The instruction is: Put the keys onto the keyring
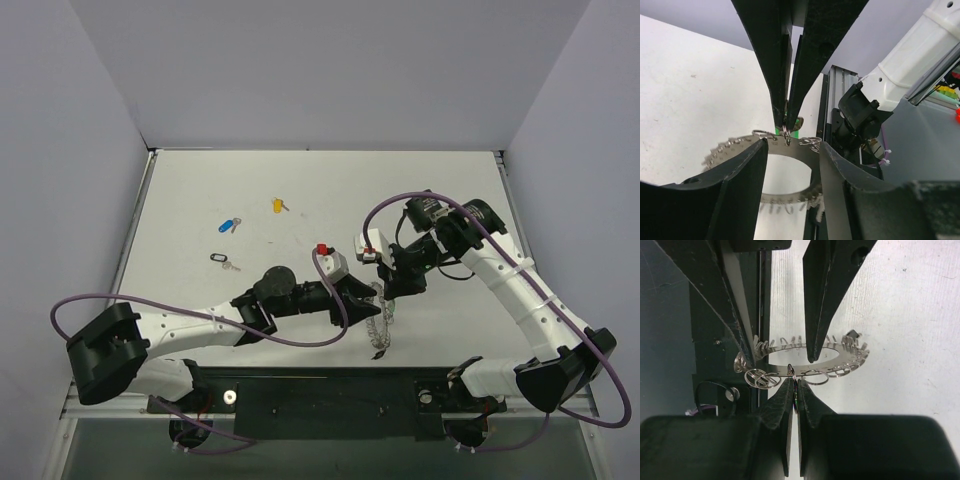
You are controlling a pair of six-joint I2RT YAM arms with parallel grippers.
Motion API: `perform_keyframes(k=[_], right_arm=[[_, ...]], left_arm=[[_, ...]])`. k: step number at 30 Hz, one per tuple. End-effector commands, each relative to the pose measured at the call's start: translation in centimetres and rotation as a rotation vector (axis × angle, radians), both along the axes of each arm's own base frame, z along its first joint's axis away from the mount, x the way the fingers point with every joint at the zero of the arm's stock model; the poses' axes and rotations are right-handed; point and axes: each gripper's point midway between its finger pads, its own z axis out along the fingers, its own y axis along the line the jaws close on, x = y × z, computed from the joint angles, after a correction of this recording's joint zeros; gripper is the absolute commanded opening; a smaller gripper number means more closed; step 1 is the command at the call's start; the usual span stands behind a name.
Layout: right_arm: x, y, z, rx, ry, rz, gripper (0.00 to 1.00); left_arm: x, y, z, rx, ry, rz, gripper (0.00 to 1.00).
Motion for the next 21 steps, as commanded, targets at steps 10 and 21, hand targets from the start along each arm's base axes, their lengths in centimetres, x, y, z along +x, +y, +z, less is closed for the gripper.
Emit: perform_keyframes(k=[10, 21], right_arm=[[-1.8, 0.1, 1.0, 0.065, 0.043, 0.031, 0.00], [-1.8, 0.1, 1.1, 0.068, 0.044, 0.029, 0.00]], left_arm=[[0.5, -1.8, 3.7, -0.105, -0.115, -0.021, 0.38], [0.4, -2.0, 3.2, -0.075, -0.088, -0.033, 0.10]])
